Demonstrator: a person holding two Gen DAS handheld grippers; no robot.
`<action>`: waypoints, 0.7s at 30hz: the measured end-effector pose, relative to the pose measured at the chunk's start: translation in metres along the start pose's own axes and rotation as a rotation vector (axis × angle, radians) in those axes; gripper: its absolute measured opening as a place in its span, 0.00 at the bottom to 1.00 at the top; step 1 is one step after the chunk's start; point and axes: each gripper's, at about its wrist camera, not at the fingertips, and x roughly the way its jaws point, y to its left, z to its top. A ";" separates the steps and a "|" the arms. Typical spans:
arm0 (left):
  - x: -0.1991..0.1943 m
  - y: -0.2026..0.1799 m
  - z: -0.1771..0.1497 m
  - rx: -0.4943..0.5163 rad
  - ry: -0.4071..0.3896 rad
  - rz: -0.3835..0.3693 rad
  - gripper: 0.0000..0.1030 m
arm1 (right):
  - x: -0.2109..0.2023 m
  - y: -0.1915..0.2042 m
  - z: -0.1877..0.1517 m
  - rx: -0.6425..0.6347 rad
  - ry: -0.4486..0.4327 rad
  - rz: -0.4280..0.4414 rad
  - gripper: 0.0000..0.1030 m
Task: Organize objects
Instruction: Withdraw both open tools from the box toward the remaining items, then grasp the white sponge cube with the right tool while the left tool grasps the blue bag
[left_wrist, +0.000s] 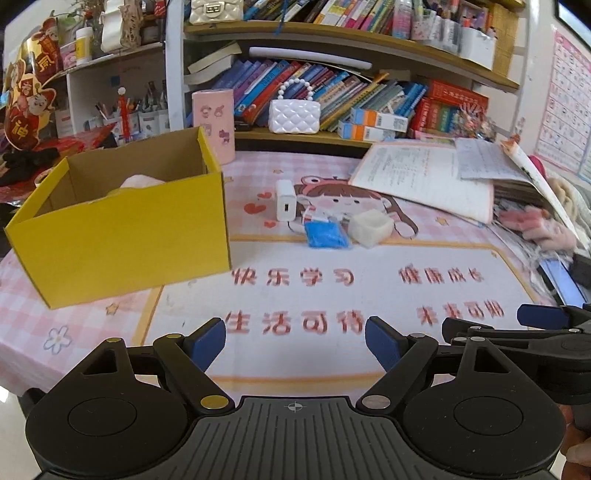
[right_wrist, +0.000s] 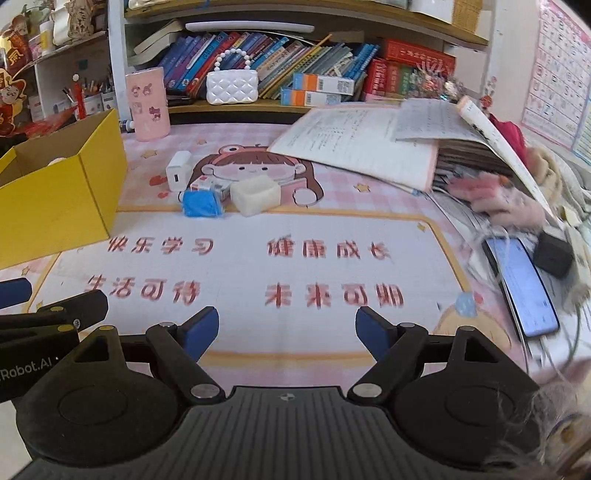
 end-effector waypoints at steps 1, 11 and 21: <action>0.004 -0.002 0.004 -0.004 -0.002 0.004 0.83 | 0.005 -0.002 0.005 -0.006 -0.004 0.010 0.78; 0.056 -0.030 0.038 -0.017 0.002 0.094 0.82 | 0.068 -0.036 0.056 -0.038 -0.029 0.105 0.76; 0.098 -0.044 0.057 -0.018 0.070 0.182 0.82 | 0.135 -0.041 0.099 -0.121 -0.013 0.248 0.74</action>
